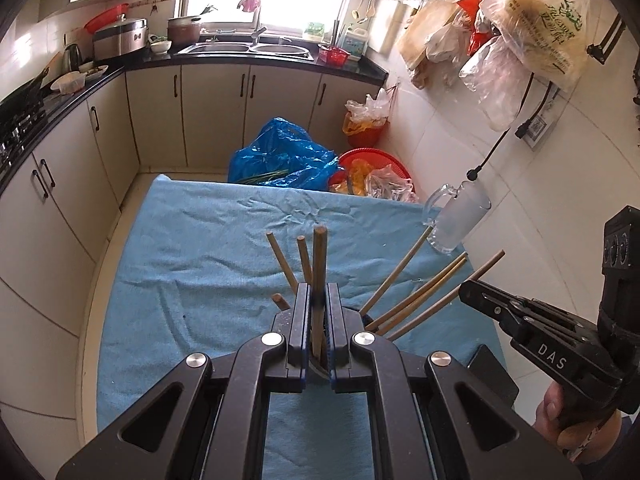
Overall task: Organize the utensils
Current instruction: 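Carry the chopstick with the right tool and lower it into the black holder, then open the right tool and move it back over the last chopsticks, then lower the right tool and close it on a wooden chopstick, then lift the chopstick with the right tool and carry it toward the black holder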
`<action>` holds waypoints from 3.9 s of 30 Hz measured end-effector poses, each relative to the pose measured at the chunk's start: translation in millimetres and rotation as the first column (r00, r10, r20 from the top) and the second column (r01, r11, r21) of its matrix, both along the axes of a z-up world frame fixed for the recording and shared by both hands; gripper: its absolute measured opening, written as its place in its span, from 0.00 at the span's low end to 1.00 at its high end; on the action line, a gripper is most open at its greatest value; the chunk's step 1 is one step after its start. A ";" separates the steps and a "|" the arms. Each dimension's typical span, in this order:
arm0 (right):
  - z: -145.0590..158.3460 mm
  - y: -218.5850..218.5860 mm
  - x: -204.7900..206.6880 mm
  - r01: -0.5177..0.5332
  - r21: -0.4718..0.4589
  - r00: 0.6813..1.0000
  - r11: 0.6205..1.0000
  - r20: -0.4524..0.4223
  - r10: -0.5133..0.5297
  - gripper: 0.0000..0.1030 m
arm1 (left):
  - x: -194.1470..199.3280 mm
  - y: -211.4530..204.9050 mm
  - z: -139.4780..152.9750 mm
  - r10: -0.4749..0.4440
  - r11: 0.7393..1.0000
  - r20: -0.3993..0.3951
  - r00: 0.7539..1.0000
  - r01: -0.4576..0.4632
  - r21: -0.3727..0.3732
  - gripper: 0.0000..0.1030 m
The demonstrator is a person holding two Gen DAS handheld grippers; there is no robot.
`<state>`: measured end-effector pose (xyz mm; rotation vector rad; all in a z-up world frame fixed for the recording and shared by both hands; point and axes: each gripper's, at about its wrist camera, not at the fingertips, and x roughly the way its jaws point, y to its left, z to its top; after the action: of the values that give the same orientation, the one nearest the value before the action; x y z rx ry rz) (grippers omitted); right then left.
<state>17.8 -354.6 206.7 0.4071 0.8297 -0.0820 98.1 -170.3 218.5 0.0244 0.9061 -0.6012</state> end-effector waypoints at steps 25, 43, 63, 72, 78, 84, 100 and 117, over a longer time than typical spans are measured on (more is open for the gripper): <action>28.6 -43.7 -56.7 0.088 0.072 0.994 0.993 0.059 -0.093 0.11 | -33.5 11.3 43.4 -0.016 0.997 0.082 0.997 0.022 -0.074 0.16; -118.4 -54.2 -112.7 0.166 0.160 0.956 0.973 -0.270 -0.119 0.11 | -111.5 -5.7 -88.6 -0.130 0.985 -0.178 0.975 0.148 0.089 0.29; -192.3 -37.7 -63.6 0.126 0.135 0.881 0.983 -0.471 -0.048 0.11 | -119.0 33.4 -130.0 -0.082 0.979 -0.287 0.954 0.132 0.158 0.30; -192.8 -35.4 -63.2 0.110 0.066 0.870 0.992 -0.489 -0.064 0.06 | -116.4 22.8 -135.3 -0.112 0.978 -0.329 0.938 0.164 0.133 0.31; -166.8 -59.0 -105.9 0.164 0.073 0.902 0.984 -0.416 -0.120 0.06 | -117.8 -14.8 -143.5 -0.184 0.966 -0.386 0.904 0.239 0.099 0.35; -137.9 -73.6 -148.4 0.212 0.093 0.924 0.973 -0.342 -0.169 0.06 | -118.5 -69.4 -162.8 -0.225 0.953 -0.465 0.856 0.293 0.078 0.35; -93.4 -80.0 -200.0 0.221 0.102 0.949 0.970 -0.250 -0.190 0.06 | -103.6 -150.9 -207.4 -0.140 0.935 -0.517 0.845 0.285 0.212 0.17; -61.9 -72.5 -189.1 0.154 0.118 0.982 0.981 -0.129 -0.139 0.06 | -138.7 -96.2 -110.0 -0.225 0.968 -0.223 0.949 0.244 0.064 0.05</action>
<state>-171.3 -427.1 144.7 0.5887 0.9259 -0.1927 -40.5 -266.5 108.5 0.1539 1.1498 -0.7950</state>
